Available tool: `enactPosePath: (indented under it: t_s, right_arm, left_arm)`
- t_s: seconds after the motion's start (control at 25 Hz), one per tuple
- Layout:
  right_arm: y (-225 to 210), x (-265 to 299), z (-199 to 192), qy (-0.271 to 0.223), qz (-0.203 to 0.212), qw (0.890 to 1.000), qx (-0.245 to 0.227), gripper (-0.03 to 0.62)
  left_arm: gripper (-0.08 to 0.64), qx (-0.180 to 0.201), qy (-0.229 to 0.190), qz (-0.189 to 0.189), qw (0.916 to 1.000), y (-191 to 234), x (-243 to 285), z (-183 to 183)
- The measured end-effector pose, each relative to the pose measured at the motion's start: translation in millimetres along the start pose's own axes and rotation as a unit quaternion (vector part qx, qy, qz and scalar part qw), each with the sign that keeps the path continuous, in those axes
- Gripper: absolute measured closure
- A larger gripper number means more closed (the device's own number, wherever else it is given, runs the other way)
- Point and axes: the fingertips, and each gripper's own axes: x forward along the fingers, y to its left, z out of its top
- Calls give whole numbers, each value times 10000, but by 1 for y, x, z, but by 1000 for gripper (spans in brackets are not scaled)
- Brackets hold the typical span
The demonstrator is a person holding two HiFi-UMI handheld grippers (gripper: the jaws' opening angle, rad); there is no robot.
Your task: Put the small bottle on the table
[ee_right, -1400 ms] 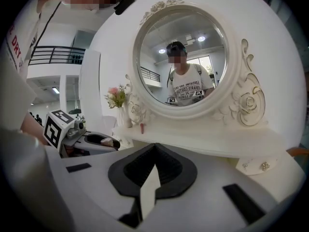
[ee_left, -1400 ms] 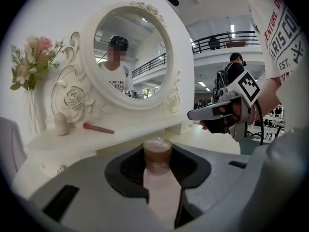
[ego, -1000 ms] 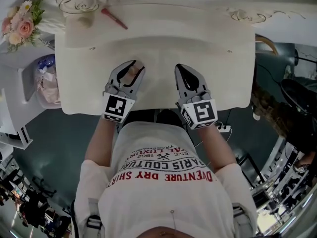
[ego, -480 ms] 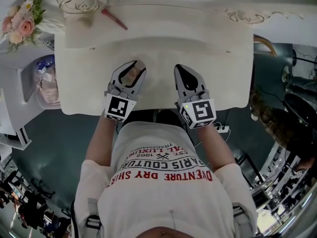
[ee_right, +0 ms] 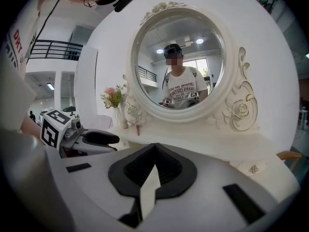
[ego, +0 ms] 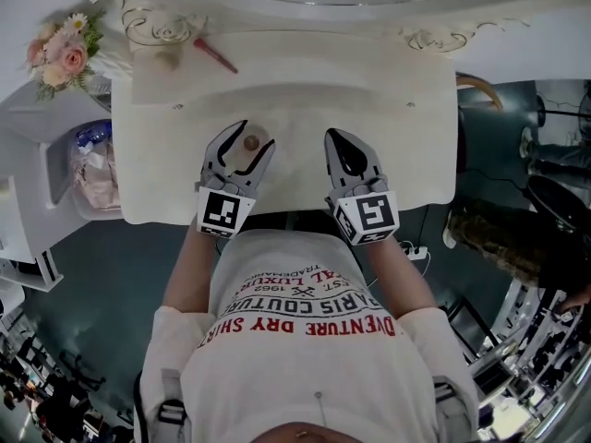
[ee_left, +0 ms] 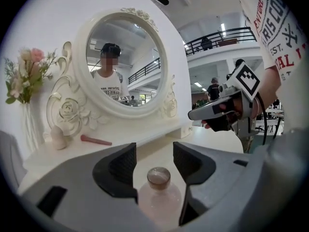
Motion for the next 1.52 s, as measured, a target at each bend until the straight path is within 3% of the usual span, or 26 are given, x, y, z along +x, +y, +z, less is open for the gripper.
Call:
enactPosePath:
  t_s: [0.2, 0.28, 0.36, 0.68, 0.88, 1.12, 1.52]
  right_arm:
    - [3, -5, 28, -309, -39, 9995, -84, 594]
    - [6, -8, 38, -414, -31, 9990, -133, 594]
    - [9, -11, 48, -510, -10, 9985, -178, 594]
    - [15, -20, 78, -850, 177, 9958, -276, 594]
    - [21, -26, 100, -1132, 343, 9921, -427, 594]
    - [22, -31, 120, -1362, 477, 9883, -486, 594]
    - [32, -39, 123, -1516, 539, 9856, -521, 594]
  left_arm:
    - [367, -172, -102, 137, 9997, 12, -16, 41]
    - [518, -104, -170, 351, 9992, 17, -25, 58]
    - [532, -158, -301, 475, 9983, 21, -33, 75]
    - [552, 190, -527, 554, 9969, 25, -49, 121]
    - [552, 355, -481, 897, 9942, 39, -65, 135]
    - [552, 256, -616, 1179, 9908, 52, -86, 142]
    - [552, 193, -771, 1215, 9894, 49, -97, 144]
